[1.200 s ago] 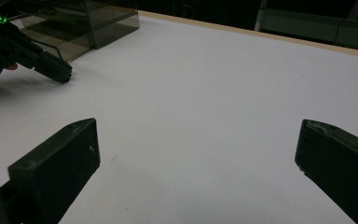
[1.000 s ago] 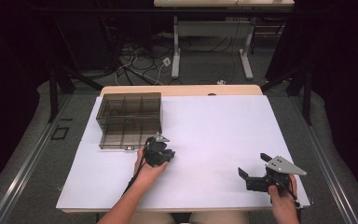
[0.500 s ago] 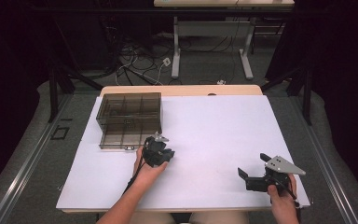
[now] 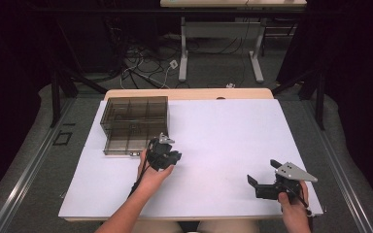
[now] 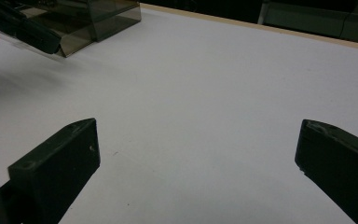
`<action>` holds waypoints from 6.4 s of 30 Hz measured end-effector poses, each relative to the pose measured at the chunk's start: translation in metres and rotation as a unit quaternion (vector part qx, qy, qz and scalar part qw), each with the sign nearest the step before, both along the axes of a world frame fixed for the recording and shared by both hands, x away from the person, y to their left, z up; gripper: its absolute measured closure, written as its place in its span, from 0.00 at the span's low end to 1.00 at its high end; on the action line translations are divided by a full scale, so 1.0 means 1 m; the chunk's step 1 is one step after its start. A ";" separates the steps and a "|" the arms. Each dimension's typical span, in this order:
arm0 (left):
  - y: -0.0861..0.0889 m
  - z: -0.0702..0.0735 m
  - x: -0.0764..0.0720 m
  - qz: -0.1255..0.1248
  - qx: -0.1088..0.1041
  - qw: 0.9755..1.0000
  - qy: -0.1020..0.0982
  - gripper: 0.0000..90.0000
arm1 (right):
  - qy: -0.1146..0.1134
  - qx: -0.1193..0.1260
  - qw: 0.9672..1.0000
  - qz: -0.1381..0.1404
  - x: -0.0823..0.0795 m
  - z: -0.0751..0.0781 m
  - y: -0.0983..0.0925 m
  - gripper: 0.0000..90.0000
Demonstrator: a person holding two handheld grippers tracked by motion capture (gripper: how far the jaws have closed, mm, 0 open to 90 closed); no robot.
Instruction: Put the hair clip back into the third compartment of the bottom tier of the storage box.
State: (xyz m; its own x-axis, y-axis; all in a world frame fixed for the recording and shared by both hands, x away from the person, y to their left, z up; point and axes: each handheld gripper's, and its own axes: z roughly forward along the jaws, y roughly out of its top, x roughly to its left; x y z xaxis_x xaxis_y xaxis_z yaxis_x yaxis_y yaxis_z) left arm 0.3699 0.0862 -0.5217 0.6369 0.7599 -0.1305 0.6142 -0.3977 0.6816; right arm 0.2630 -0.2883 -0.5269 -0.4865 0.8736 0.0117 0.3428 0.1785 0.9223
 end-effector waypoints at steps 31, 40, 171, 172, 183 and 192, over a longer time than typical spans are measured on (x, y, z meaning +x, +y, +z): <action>0.040 0.012 0.000 0.044 -0.013 0.999 -0.017 0.88 | 0.006 -0.005 1.000 0.001 0.000 -0.001 0.002 0.00; 0.050 0.008 0.005 0.076 -0.023 0.997 -0.020 0.88 | 0.007 -0.004 1.000 0.003 0.000 -0.001 0.002 0.00; 0.074 0.019 0.002 0.115 -0.082 0.988 -0.064 0.31 | 0.012 -0.013 1.000 0.007 -0.003 0.001 0.001 0.00; 0.073 0.021 0.001 0.113 -0.089 0.987 -0.068 0.28 | 0.006 -0.009 1.000 0.005 -0.002 0.000 0.002 0.00; 0.069 0.034 -0.005 0.091 -0.114 0.987 -0.071 0.09 | 0.011 -0.006 1.000 0.003 -0.003 0.000 0.001 0.00; 0.072 0.045 -0.017 0.068 -0.118 0.987 -0.081 0.01 | 0.007 -0.010 1.000 0.001 -0.004 0.000 0.000 0.00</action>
State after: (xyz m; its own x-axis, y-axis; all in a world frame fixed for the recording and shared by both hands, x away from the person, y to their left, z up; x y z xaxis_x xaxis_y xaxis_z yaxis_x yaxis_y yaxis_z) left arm 0.3527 0.1583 -0.4764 0.5580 0.8005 -0.2188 0.5269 -0.1381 0.8386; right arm 0.2592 -0.2888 -0.5268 -0.4885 0.8726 0.0006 0.3560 0.1986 0.9131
